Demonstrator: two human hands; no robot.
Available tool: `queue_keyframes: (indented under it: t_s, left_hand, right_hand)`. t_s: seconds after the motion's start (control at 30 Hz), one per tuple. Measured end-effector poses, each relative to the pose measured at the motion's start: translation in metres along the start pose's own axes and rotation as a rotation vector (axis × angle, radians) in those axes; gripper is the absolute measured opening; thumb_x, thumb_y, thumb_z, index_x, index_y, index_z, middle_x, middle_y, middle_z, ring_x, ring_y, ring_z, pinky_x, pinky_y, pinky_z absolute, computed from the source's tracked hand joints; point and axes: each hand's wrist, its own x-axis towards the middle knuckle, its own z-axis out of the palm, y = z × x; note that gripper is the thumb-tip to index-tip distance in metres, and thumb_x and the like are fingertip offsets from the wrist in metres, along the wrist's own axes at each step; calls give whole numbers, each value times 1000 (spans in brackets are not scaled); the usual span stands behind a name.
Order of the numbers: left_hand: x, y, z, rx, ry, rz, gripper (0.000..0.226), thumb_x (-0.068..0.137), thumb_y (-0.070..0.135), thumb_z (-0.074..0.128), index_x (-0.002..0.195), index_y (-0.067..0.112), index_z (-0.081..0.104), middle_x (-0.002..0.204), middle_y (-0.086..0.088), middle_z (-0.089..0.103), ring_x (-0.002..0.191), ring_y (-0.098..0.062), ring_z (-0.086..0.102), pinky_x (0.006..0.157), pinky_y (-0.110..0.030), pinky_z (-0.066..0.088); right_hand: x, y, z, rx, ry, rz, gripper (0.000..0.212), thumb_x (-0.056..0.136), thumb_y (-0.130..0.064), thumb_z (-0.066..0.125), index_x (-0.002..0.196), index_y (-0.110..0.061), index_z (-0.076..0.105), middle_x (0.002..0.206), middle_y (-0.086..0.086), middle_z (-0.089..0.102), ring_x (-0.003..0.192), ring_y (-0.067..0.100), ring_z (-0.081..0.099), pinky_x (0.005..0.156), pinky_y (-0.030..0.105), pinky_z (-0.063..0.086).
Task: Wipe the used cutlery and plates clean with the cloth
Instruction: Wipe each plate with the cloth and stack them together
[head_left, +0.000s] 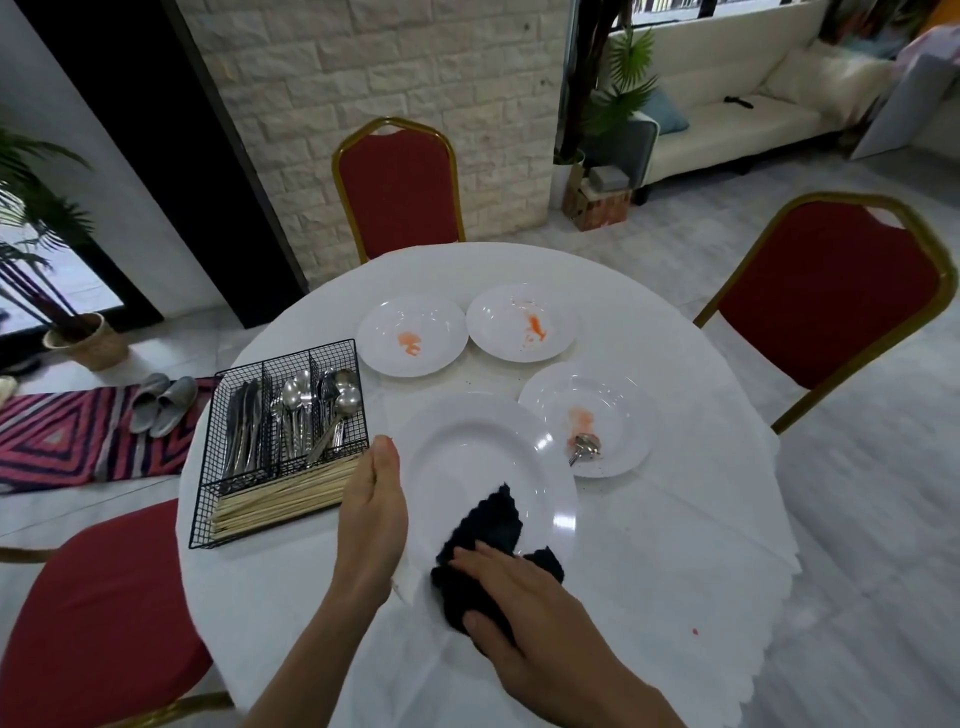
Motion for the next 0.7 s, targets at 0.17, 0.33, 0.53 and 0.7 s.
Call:
queue_keyframes:
  t_s: [0.17, 0.33, 0.53, 0.7]
  left_hand:
    - [-19, 4, 14, -49, -65, -72, 36, 106, 42, 35, 132, 29, 58, 116, 29, 53, 111, 11, 48, 98, -9, 34]
    - [-25, -10, 14, -40, -53, -143, 53, 106, 44, 34, 151, 17, 43, 142, 13, 45, 134, -8, 41, 113, -26, 29]
    - [-21, -14, 7, -10, -44, -147, 54, 106, 45, 34, 152, 18, 40, 155, 4, 43, 144, -15, 38, 119, -34, 29]
    - [-13, -22, -3, -22, -45, -189, 54, 105, 48, 37, 149, 20, 46, 152, 5, 48, 141, -15, 43, 120, -37, 30]
  right_hand:
    - [23, -17, -5, 22, 41, -23, 49, 105, -36, 38, 153, -34, 34, 160, -32, 17, 148, -16, -1, 122, 15, -2]
    - [38, 4, -6, 19, 222, 66, 47, 103, -41, 38, 149, -33, 42, 159, -24, 31, 150, -8, 15, 125, 30, 16]
    - [41, -3, 6, 33, 203, 116, 51, 102, -44, 32, 152, -35, 36, 162, -23, 24, 150, -9, 7, 127, 31, 8]
    - [30, -11, 15, 29, 50, 13, 50, 101, -45, 36, 151, -37, 38, 161, -28, 25, 149, -13, 2, 126, 25, 3]
